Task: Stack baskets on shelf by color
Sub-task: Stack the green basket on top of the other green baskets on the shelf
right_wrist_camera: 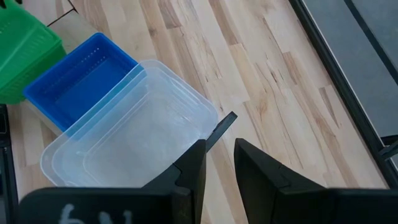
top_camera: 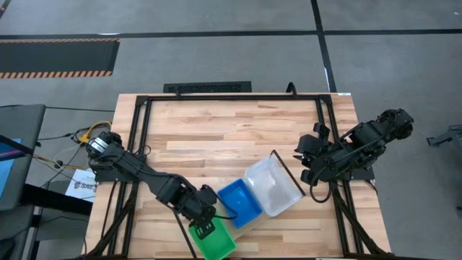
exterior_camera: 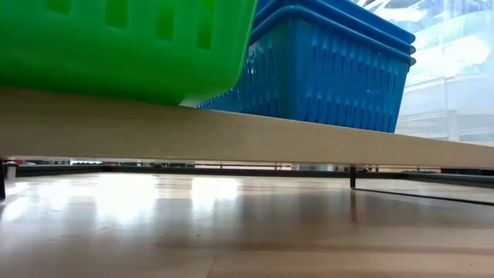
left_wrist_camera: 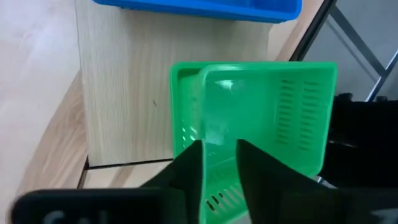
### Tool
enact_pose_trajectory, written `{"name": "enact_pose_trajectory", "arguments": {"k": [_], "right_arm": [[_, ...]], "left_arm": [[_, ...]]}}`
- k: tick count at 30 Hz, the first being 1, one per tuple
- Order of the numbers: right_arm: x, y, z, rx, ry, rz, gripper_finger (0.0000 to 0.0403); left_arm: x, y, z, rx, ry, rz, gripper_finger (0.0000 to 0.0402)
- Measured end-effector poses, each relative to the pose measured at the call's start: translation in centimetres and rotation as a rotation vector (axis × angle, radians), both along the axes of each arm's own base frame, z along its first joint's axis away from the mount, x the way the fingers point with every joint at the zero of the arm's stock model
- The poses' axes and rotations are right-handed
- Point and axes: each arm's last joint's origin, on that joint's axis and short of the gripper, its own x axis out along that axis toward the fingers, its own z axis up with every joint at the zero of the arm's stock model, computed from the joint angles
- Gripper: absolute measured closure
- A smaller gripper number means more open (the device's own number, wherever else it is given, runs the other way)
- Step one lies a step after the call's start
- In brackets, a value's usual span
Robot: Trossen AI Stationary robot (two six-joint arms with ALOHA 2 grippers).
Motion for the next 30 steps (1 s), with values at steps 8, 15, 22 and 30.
{"name": "enact_pose_trajectory", "arguments": {"k": [8, 15, 22, 30], "right_arm": [[0.0, 0.0, 0.0, 0.000, 0.000, 0.000, 0.0297], [0.0, 0.0, 0.0, 0.004, -0.002, -0.005, 0.0297], [0.0, 0.0, 0.0, 0.004, -0.002, -0.006, 0.0297], [0.0, 0.0, 0.0, 0.006, 0.000, -0.004, 0.0297]], "left_arm": [[0.1, 1.3, 0.5, -0.046, 0.040, 0.036, 0.0243], [0.0, 0.7, 3.3, -0.128, -0.089, 0.019, 0.0332], [1.7, -0.9, 0.0, -0.102, -0.010, -0.008, 0.0396], [3.0, -1.9, -3.8, -0.085, 0.107, -0.062, 0.0401]]}}
